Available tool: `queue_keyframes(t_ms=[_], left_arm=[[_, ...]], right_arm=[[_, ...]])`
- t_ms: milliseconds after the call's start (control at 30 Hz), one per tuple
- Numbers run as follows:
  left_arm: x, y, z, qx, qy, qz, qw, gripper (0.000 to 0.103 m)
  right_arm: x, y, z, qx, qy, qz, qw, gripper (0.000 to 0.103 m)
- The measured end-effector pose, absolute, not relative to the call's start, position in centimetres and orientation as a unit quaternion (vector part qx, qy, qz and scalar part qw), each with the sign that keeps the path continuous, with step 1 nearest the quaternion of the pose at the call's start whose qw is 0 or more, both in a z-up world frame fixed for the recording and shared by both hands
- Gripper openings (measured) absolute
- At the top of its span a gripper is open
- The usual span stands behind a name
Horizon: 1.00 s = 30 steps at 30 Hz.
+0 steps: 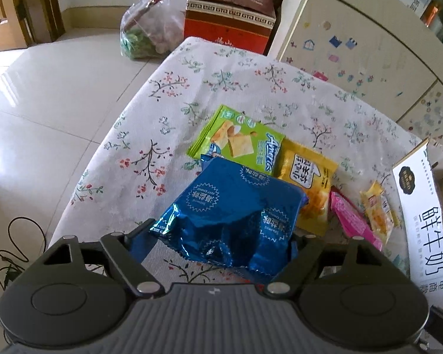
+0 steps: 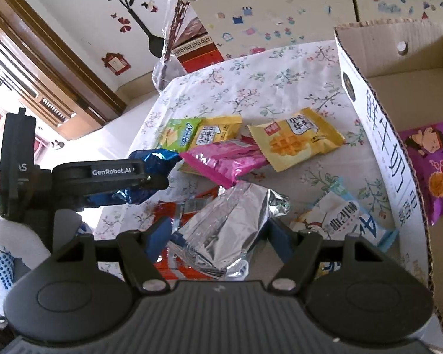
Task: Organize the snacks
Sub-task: 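Grasp the blue bag with the left tool while the right tool grasps the silver foil bag, then carry the blue bag into the box with the left tool while the right drops the silver bag in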
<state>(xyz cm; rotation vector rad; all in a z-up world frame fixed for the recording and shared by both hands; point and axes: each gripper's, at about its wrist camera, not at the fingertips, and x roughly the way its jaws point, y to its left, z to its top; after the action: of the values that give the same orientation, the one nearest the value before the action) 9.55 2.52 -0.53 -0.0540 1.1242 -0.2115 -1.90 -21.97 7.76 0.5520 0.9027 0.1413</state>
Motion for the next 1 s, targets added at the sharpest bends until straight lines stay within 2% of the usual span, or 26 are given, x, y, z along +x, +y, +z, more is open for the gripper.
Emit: queue_keyframes(t_ms=[1000], left_arm=[[7.3, 1.2, 5.1, -0.05, 0.468, -0.103, 0.876, 0.086]], right_arm=[[-3.5, -24.8, 11.9, 0.326, 0.358, 0.077, 0.871, 0.072]])
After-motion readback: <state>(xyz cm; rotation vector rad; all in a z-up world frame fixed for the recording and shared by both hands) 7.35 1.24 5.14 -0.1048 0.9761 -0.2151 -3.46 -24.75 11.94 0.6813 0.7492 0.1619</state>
